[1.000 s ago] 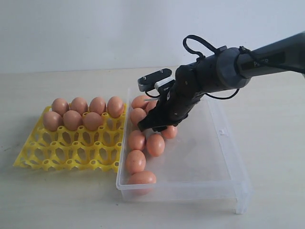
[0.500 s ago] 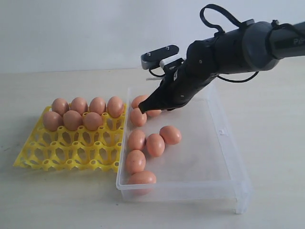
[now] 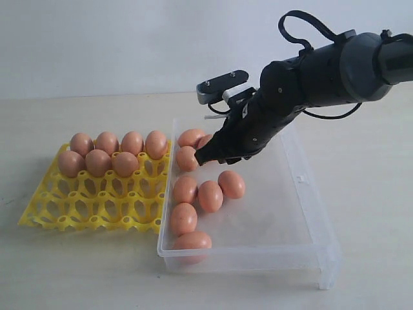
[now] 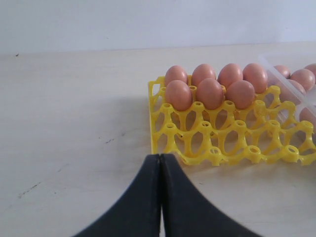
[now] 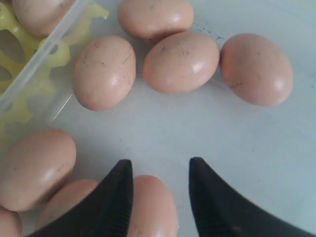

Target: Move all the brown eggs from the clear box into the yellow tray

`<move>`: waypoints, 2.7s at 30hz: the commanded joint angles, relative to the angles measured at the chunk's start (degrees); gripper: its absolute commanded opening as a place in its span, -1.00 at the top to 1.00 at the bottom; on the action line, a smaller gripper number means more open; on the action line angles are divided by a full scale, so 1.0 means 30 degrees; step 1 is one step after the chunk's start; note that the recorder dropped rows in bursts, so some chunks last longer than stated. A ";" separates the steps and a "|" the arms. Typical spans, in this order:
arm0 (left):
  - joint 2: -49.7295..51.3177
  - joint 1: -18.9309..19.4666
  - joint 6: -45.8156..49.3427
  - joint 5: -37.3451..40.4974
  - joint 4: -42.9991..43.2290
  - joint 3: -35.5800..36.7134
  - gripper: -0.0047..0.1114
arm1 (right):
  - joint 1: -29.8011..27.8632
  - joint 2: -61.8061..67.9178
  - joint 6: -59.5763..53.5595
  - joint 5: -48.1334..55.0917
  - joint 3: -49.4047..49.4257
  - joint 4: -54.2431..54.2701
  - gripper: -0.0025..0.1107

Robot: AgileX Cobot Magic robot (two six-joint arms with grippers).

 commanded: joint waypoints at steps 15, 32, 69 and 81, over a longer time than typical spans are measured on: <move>-0.0107 0.0022 0.0041 -0.0185 -0.0019 -0.0077 0.92 | 0.0039 0.1136 0.0187 0.0179 0.0049 0.0227 0.10; -0.0107 0.0022 0.0041 -0.0185 -0.0019 -0.0077 0.92 | 0.0039 0.1450 0.0187 0.1225 0.0049 0.0228 0.10; -0.0107 0.0022 0.0041 -0.0185 -0.0019 -0.0077 0.92 | 0.0039 0.0000 0.1402 0.2505 0.0049 0.0285 -0.07; -0.0107 0.0022 0.0041 -0.0185 -0.0019 -0.0077 0.92 | 0.0258 0.0588 0.1402 0.2360 0.0387 0.1274 -0.07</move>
